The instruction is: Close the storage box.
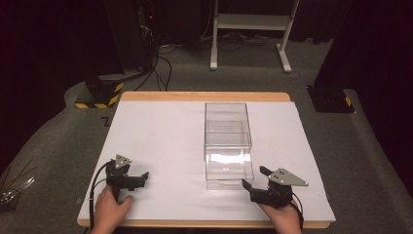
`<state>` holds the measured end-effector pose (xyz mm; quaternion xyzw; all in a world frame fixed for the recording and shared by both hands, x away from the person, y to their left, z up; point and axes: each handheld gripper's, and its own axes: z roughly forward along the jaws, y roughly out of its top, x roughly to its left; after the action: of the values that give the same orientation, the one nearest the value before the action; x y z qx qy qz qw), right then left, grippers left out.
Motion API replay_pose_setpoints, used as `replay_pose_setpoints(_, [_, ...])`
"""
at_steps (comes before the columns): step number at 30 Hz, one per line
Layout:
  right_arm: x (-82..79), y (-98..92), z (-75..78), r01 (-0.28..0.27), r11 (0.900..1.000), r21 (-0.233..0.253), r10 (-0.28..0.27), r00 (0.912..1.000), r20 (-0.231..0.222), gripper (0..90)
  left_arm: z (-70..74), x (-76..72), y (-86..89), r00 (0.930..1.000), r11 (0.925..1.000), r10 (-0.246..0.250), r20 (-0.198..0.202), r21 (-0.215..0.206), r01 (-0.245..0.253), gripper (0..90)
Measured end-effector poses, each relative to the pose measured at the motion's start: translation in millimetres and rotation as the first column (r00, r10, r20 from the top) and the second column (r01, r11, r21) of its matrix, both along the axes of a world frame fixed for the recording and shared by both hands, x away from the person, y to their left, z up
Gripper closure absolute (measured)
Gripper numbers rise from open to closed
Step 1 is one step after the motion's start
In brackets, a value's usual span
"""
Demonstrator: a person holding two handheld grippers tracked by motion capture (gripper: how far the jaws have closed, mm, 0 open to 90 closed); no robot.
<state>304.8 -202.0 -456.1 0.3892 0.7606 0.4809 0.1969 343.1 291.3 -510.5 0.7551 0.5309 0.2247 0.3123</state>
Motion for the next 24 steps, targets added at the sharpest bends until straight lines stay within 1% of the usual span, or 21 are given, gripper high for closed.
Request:
replay_pose_setpoints(10, [-0.4,-1.6,-8.0,0.004,1.000,-0.019,-0.004,0.9997,-0.025,20.8,0.0,0.0,0.0,1.0000,1.0000,0.000,0.000,0.000,0.000,0.4])
replay_pose_setpoints(18, [2.3,-0.1,-9.6,0.004,1.000,-0.026,-0.004,0.9997,-0.025,20.1,0.0,0.0,0.0,1.0000,1.0000,0.000,0.000,0.001,0.000,0.4])
replay_pose_setpoints(24, [5.2,0.0,-10.1,0.015,1.000,-0.023,-0.015,0.9996,-0.022,16.1,0.0,0.0,0.0,1.0000,1.0000,0.000,0.000,0.001,0.000,0.4])
